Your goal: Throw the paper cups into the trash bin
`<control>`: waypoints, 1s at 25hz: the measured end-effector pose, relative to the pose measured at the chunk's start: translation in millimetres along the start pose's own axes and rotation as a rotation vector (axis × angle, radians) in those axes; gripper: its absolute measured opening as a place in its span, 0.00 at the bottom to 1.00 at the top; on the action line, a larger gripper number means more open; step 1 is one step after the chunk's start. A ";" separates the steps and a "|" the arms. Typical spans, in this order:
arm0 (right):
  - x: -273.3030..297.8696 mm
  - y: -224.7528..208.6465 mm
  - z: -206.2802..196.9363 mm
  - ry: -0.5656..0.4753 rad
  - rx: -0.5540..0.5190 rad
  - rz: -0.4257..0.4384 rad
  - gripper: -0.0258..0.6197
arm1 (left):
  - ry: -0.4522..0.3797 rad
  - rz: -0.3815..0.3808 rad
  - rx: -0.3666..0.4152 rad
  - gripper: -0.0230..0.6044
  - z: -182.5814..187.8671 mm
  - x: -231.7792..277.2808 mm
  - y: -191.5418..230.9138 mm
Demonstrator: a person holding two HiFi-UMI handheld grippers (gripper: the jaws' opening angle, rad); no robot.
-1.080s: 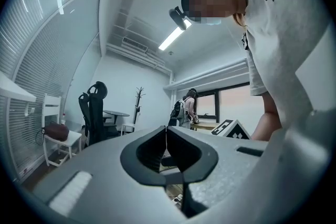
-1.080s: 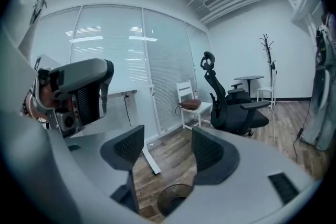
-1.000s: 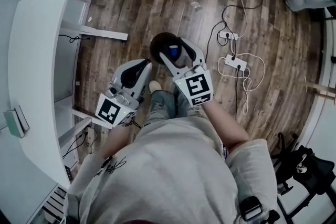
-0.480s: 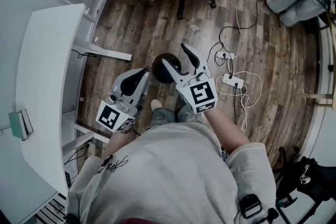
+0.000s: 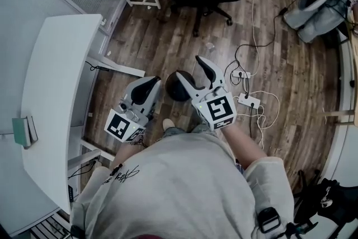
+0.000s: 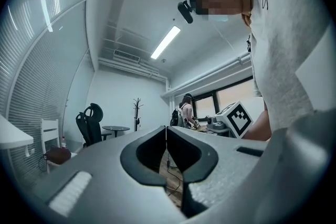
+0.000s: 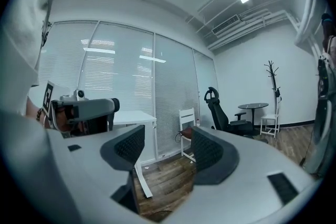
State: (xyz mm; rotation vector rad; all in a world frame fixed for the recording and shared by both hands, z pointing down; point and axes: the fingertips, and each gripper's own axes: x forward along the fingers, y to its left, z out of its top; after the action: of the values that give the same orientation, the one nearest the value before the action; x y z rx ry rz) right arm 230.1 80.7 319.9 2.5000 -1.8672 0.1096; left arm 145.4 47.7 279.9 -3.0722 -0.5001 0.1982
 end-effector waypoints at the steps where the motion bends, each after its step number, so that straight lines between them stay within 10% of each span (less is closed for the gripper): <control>1: -1.3 1.0 2.9 -0.006 -0.003 0.002 0.48 | -0.002 0.000 0.004 0.05 2.0 0.0 0.2; 25: -16.8 32.9 39.7 -0.066 -0.072 0.089 0.24 | -0.049 0.004 0.064 0.05 31.1 -2.7 -6.1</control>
State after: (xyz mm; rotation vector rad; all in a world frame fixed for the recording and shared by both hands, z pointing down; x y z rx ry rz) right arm 195.6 85.1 278.3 2.4033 -1.9695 -0.0379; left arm 136.9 52.7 249.7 -3.0123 -0.4799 0.2843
